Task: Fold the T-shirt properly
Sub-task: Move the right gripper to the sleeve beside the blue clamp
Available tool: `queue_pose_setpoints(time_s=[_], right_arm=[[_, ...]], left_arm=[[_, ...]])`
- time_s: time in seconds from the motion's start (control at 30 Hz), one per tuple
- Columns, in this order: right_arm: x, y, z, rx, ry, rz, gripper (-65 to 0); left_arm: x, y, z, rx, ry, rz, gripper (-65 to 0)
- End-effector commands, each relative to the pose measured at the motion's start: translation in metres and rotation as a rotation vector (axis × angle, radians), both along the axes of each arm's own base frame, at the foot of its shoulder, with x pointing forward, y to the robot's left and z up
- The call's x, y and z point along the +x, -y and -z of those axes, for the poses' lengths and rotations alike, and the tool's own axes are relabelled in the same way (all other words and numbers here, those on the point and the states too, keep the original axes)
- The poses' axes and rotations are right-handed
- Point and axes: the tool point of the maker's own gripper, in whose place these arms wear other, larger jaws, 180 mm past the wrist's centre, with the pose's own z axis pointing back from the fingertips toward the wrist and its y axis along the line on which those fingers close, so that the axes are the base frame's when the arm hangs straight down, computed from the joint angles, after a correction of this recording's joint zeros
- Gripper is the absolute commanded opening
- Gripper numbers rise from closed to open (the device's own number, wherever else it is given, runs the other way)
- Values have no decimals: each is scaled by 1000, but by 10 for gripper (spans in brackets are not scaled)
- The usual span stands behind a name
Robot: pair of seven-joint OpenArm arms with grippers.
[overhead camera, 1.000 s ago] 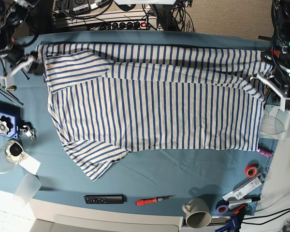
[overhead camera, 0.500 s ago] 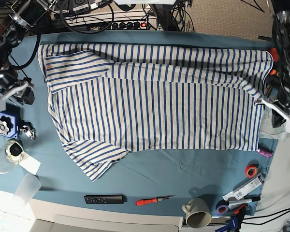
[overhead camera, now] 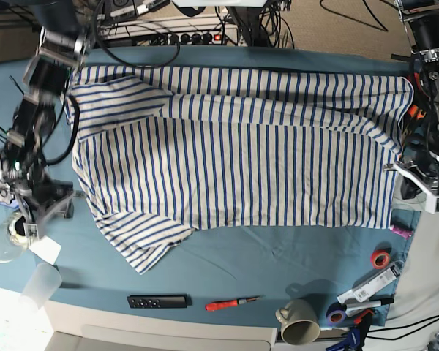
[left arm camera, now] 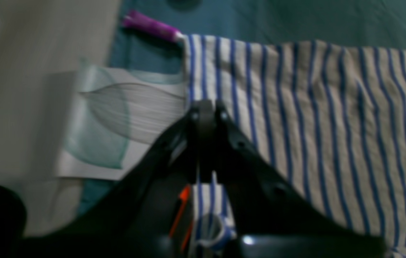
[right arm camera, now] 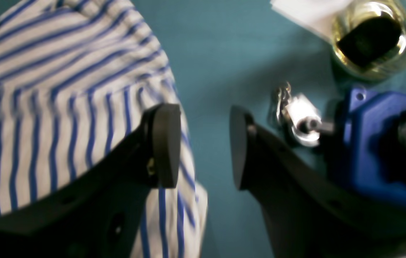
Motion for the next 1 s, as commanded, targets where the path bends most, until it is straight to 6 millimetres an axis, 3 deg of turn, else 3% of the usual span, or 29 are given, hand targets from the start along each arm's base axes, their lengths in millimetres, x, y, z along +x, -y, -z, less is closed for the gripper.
queue_pose_setpoints(time_s=[0.0, 0.27, 0.47, 0.6, 0.8, 0.97], right_arm=[[17, 6, -21, -7, 54, 5, -420], [50, 5, -18, 70, 81, 16, -420], [64, 11, 2, 106, 14, 42, -420], [75, 0, 12, 174, -9, 32, -420], [73, -33, 52, 197, -97, -15, -420], [62, -30, 77, 162, -140, 22, -420]], left_arm=[[9, -3, -19, 16, 59, 8, -650], [9, 1, -17, 16, 53, 19, -650], [9, 1, -17, 16, 53, 19, -650], [9, 1, -17, 16, 53, 19, -650], [9, 1, -17, 15, 54, 19, -650], [9, 1, -17, 16, 53, 19, -650]])
